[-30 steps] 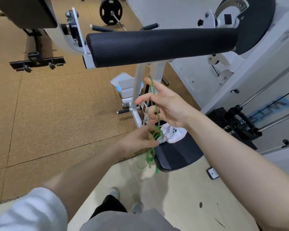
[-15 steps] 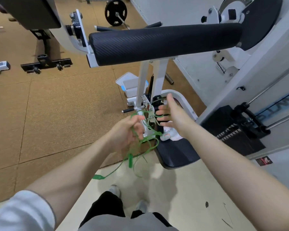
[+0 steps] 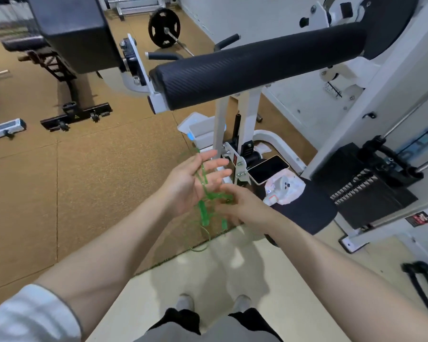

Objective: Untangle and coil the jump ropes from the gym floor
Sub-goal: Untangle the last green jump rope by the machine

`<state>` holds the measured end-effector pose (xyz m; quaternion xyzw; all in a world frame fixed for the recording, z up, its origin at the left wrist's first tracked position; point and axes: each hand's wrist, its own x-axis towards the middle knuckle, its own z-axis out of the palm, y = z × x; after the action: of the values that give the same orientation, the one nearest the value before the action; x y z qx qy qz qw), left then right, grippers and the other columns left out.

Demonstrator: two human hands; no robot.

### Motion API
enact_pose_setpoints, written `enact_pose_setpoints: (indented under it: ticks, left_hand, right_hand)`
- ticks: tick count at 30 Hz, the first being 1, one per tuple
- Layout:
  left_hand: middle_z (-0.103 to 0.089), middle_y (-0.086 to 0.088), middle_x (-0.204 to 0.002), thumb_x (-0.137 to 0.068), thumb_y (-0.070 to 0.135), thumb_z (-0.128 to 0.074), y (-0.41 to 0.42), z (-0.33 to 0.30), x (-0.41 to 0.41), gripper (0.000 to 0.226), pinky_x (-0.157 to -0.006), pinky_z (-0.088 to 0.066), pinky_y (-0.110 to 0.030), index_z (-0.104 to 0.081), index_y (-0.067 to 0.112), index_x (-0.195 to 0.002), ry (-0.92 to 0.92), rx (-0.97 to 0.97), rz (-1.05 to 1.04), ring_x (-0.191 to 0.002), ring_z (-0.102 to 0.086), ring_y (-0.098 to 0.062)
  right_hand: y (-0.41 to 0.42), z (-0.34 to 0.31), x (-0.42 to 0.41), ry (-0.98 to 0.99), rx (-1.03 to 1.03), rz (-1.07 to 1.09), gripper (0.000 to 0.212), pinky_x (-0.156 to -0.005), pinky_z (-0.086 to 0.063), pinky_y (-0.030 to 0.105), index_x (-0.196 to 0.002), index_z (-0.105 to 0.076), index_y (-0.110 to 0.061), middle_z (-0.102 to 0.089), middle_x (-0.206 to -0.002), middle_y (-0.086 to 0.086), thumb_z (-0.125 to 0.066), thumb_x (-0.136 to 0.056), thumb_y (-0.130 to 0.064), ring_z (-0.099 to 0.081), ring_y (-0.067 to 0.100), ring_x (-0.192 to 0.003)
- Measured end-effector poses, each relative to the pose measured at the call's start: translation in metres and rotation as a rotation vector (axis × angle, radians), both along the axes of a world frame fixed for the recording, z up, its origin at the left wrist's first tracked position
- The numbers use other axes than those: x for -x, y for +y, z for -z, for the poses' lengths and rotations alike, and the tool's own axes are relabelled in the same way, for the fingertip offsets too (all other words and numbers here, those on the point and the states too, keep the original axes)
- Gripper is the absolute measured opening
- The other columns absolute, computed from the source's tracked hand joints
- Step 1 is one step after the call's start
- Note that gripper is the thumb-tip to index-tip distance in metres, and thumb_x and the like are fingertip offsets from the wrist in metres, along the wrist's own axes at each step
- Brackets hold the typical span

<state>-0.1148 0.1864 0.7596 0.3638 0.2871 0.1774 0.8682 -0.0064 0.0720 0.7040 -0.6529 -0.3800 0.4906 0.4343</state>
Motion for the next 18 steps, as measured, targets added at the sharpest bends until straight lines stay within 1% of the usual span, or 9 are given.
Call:
enact_pose_setpoints:
  ticks: [2, 4, 7, 9, 10, 12, 14, 16, 18]
  left_hand:
    - [-0.066, -0.012, -0.111, -0.102, 0.023, -0.032, 0.006, -0.002, 0.005, 0.031, -0.054, -0.056, -0.025, -0.050, 0.007, -0.121, 0.072, -0.086, 0.057, -0.082, -0.069, -0.023]
    - [-0.063, -0.007, -0.110, -0.103, 0.023, -0.031, 0.017, -0.004, 0.011, 0.029, -0.054, -0.056, -0.024, -0.049, 0.010, -0.121, 0.176, -0.191, 0.050, -0.083, -0.064, -0.019]
    - [-0.061, -0.002, -0.092, -0.103, 0.022, -0.029, 0.044, 0.006, 0.024, 0.027, -0.059, -0.053, -0.024, -0.053, 0.011, -0.109, 0.472, -0.497, -0.004, -0.072, -0.058, -0.013]
    - [-0.056, -0.005, -0.081, -0.104, 0.021, -0.028, 0.062, 0.019, 0.036, 0.031, -0.057, -0.045, -0.024, -0.053, 0.010, -0.090, 0.625, -0.634, -0.015, -0.064, -0.051, -0.014]
    - [-0.054, -0.007, -0.076, -0.104, 0.020, -0.028, 0.070, 0.025, 0.042, 0.032, -0.053, -0.046, -0.023, -0.051, 0.011, -0.084, 0.630, -0.572, -0.031, -0.061, -0.051, -0.014]
    - [-0.052, -0.005, -0.066, -0.103, 0.018, -0.030, 0.083, 0.031, 0.051, 0.031, -0.047, -0.052, -0.021, -0.049, 0.010, -0.081, 0.477, -0.194, -0.115, -0.056, -0.055, -0.013]
    - [-0.047, 0.000, -0.050, -0.102, 0.016, -0.032, 0.093, 0.034, 0.061, 0.028, -0.040, -0.048, -0.017, -0.050, 0.007, -0.083, 0.206, 0.188, -0.211, -0.041, -0.050, -0.007]
    - [-0.036, 0.006, -0.040, -0.101, 0.018, -0.033, 0.098, 0.038, 0.068, 0.026, -0.031, -0.033, -0.012, -0.053, 0.006, -0.089, 0.061, 0.334, -0.153, -0.030, -0.036, -0.002]
    - [-0.028, 0.010, -0.038, -0.098, 0.027, -0.038, 0.101, 0.040, 0.072, 0.025, -0.028, -0.018, -0.012, -0.058, 0.012, -0.096, 0.077, 0.226, 0.047, -0.027, -0.026, 0.000]
  right_hand:
    - [0.012, -0.002, 0.010, -0.007, -0.044, 0.139, 0.019, -0.051, -0.040, 0.012, -0.108, -0.061, 0.003, -0.056, -0.064, -0.005, -0.052, -0.092, 0.001, -0.050, -0.004, -0.050]
    - [0.018, -0.001, 0.013, 0.032, -0.065, 0.200, 0.017, -0.049, -0.031, 0.012, -0.097, -0.062, -0.001, -0.049, -0.052, -0.015, -0.046, -0.095, 0.001, -0.041, -0.003, -0.045]
    - [0.017, 0.000, 0.012, 0.045, -0.026, 0.127, 0.029, -0.054, -0.029, 0.019, -0.082, -0.069, -0.018, -0.049, -0.056, -0.013, -0.046, -0.098, -0.012, -0.040, 0.003, -0.052]
    - [0.015, 0.001, 0.008, 0.017, -0.016, 0.140, 0.029, -0.062, -0.034, 0.021, -0.090, -0.071, -0.011, -0.057, -0.067, -0.011, -0.045, -0.099, -0.018, -0.045, 0.007, -0.060]
    - [0.015, 0.002, 0.006, -0.018, -0.021, 0.185, 0.028, -0.068, -0.039, 0.021, -0.095, -0.069, -0.009, -0.063, -0.076, -0.012, -0.044, -0.099, -0.019, -0.053, 0.007, -0.067]
    - [0.018, 0.005, 0.002, -0.042, -0.066, 0.370, 0.027, -0.086, -0.044, 0.027, -0.086, -0.067, -0.020, -0.067, -0.098, -0.009, -0.043, -0.098, -0.023, -0.060, 0.012, -0.097]
    - [0.022, 0.004, 0.004, 0.214, -0.126, 0.605, 0.034, -0.092, -0.043, 0.036, -0.070, -0.059, -0.023, -0.067, -0.107, -0.002, -0.040, -0.097, -0.026, -0.056, 0.023, -0.114]
    - [0.030, -0.002, 0.011, 0.655, -0.229, 0.811, 0.038, -0.083, -0.053, 0.040, -0.072, -0.053, -0.017, -0.071, -0.095, 0.006, -0.032, -0.102, -0.028, -0.064, 0.025, -0.101]
    - [0.036, -0.010, 0.016, 0.922, -0.311, 1.013, 0.040, -0.071, -0.058, 0.038, -0.079, -0.049, -0.011, -0.066, -0.061, 0.006, -0.028, -0.103, -0.036, -0.067, 0.020, -0.061]
